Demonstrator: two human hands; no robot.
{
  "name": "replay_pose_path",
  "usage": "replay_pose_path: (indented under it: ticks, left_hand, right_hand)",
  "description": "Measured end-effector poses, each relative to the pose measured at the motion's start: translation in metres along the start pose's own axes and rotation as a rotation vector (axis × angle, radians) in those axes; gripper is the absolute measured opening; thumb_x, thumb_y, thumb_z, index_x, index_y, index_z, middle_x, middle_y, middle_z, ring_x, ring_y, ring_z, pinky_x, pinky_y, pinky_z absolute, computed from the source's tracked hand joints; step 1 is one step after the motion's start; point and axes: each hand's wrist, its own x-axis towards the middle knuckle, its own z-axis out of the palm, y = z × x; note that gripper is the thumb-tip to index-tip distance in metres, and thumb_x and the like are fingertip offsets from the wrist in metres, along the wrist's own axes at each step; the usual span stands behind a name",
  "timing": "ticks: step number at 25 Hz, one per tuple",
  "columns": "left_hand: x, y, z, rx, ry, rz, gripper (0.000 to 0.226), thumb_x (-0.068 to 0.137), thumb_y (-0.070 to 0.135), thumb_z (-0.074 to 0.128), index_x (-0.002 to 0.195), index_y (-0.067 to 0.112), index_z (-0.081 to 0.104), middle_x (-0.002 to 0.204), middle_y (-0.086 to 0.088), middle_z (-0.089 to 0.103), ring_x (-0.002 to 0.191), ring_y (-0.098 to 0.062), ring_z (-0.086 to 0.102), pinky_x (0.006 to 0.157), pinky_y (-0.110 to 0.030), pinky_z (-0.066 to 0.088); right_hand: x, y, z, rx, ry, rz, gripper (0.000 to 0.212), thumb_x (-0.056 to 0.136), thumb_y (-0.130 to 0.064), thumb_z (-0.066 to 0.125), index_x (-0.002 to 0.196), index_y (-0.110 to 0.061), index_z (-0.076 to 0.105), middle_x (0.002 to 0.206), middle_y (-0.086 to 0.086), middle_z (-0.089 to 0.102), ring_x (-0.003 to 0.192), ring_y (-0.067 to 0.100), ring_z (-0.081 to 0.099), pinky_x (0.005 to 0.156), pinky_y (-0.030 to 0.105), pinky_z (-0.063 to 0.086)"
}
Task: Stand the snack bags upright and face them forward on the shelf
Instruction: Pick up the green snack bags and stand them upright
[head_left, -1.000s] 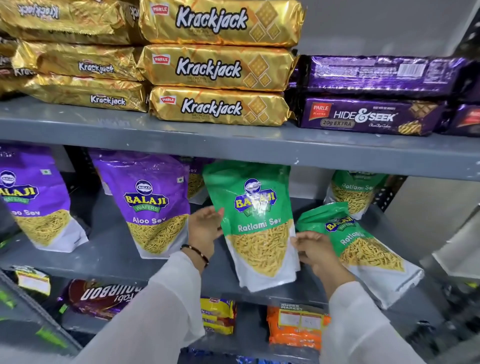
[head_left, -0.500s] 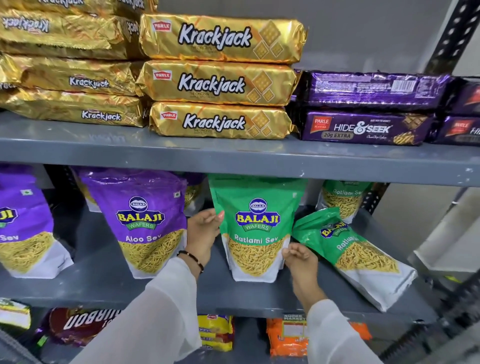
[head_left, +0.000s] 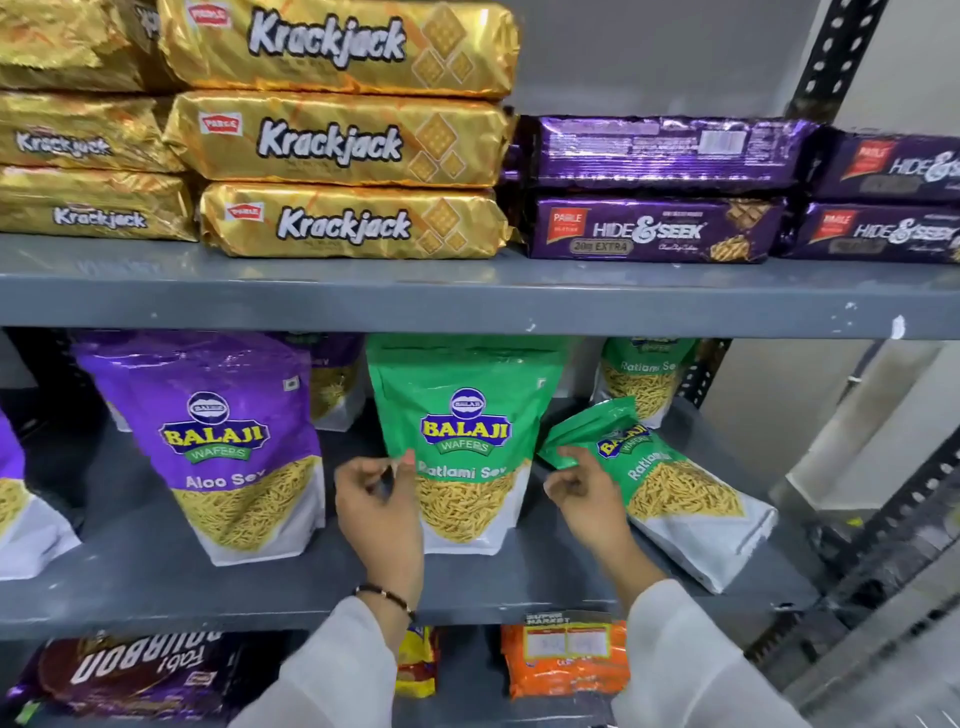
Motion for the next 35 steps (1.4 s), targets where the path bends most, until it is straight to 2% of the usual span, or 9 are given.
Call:
replay_pose_path:
  ticks: [5,9,12,16,21,24,27,30,35]
  left_hand:
    - [-0.079,0.009,0.069,0.013,-0.428,-0.068,0.030,0.070,-0.004,0.066,0.070,0.023,0.052,0.070,-0.001,0.057,0.059,0.001,0.056,0.061,-0.007,0.043]
    - [-0.108,-0.018,0.135,0.160,-0.690,-0.433,0.021,0.072,0.001,0.066,0.079,0.017,0.055,0.066,0.001,0.053,0.053,0.001,0.048,0.042,-0.004,0.034]
    - [-0.109,-0.053,0.164,0.263,-0.650,-0.655,0.029,0.081,0.008,0.059,0.060,0.020,0.043,0.047,0.004,0.032,0.043,-0.011,0.029,0.037,-0.017,0.021]
    - [-0.115,-0.081,0.191,0.204,-0.478,-0.744,0.025,0.084,0.012,0.057,0.061,0.017,0.048,0.057,-0.003,0.041,0.034,-0.010,0.038,0.030,-0.009,0.026]
    - [-0.123,-0.101,0.202,0.148,-0.317,-0.726,0.026,0.083,0.005,0.056,0.059,0.015,0.053,0.069,-0.008,0.054,0.062,-0.021,0.048,0.049,-0.021,0.039]
    - [-0.123,-0.094,0.200,0.076,-0.256,-0.730,0.009,0.080,0.000,0.060,0.085,0.006,0.063,0.087,-0.013,0.063,0.072,-0.022,0.060,0.055,-0.026,0.048]
    - [-0.120,-0.067,0.194,-0.048,-0.288,-0.656,0.019,0.081,-0.002,0.059,0.099,0.002,0.060,0.061,0.001,0.071,0.052,-0.005,0.065,0.046,-0.019,0.050]
    - [-0.109,-0.031,0.190,-0.090,-0.332,-0.555,0.018,0.081,0.001,0.060,0.098,0.006,0.059,0.085,-0.008,0.069,0.078,-0.014,0.064,0.058,-0.025,0.050]
    - [-0.105,0.000,0.194,-0.116,-0.511,-0.448,0.015,0.085,-0.005,0.051,0.082,0.007,0.060,0.049,0.010,0.070,0.047,0.002,0.064,0.046,-0.014,0.053]
  right_hand:
    - [0.039,-0.001,-0.110,-0.096,-0.225,0.087,0.023,0.080,0.005,0.056,0.073,-0.018,0.057,0.067,0.009,0.054,0.044,0.004,0.052,0.046,0.018,0.042]
    - [0.074,0.044,-0.185,-0.498,-0.144,0.202,0.024,0.078,-0.011,0.060,0.061,-0.027,0.053,0.083,0.007,0.058,0.078,0.018,0.054,0.073,0.027,0.043]
    - [0.077,0.078,-0.199,-0.456,-0.191,0.366,0.018,0.080,-0.016,0.057,0.065,-0.023,0.051,0.091,0.008,0.054,0.086,0.018,0.048,0.076,0.024,0.039]
    - [0.082,0.096,-0.205,-0.300,-0.149,0.397,0.024,0.082,-0.010,0.056,0.063,-0.020,0.045,0.078,0.009,0.050,0.079,0.021,0.049,0.068,0.023,0.038]
    - [0.087,0.114,-0.209,-0.151,-0.149,0.450,0.017,0.080,-0.005,0.055,0.069,-0.017,0.050,0.088,0.011,0.053,0.084,0.021,0.050,0.072,0.026,0.041]
    - [0.084,0.117,-0.213,-0.044,-0.126,0.460,0.016,0.078,0.000,0.056,0.068,-0.012,0.054,0.069,0.006,0.053,0.069,0.020,0.052,0.058,0.025,0.043]
    - [0.076,0.123,-0.210,0.098,0.001,0.408,0.025,0.074,0.011,0.055,0.057,-0.009,0.056,0.059,0.008,0.053,0.069,0.022,0.051,0.057,0.026,0.042]
    - [0.065,0.121,-0.204,0.203,0.059,0.396,0.034,0.075,0.014,0.048,0.052,-0.011,0.055,0.061,0.011,0.054,0.070,0.024,0.051,0.062,0.032,0.044]
    - [0.053,0.120,-0.196,0.302,0.135,0.369,0.037,0.078,0.013,0.045,0.053,-0.014,0.047,0.059,0.007,0.049,0.067,0.022,0.046,0.064,0.033,0.043]
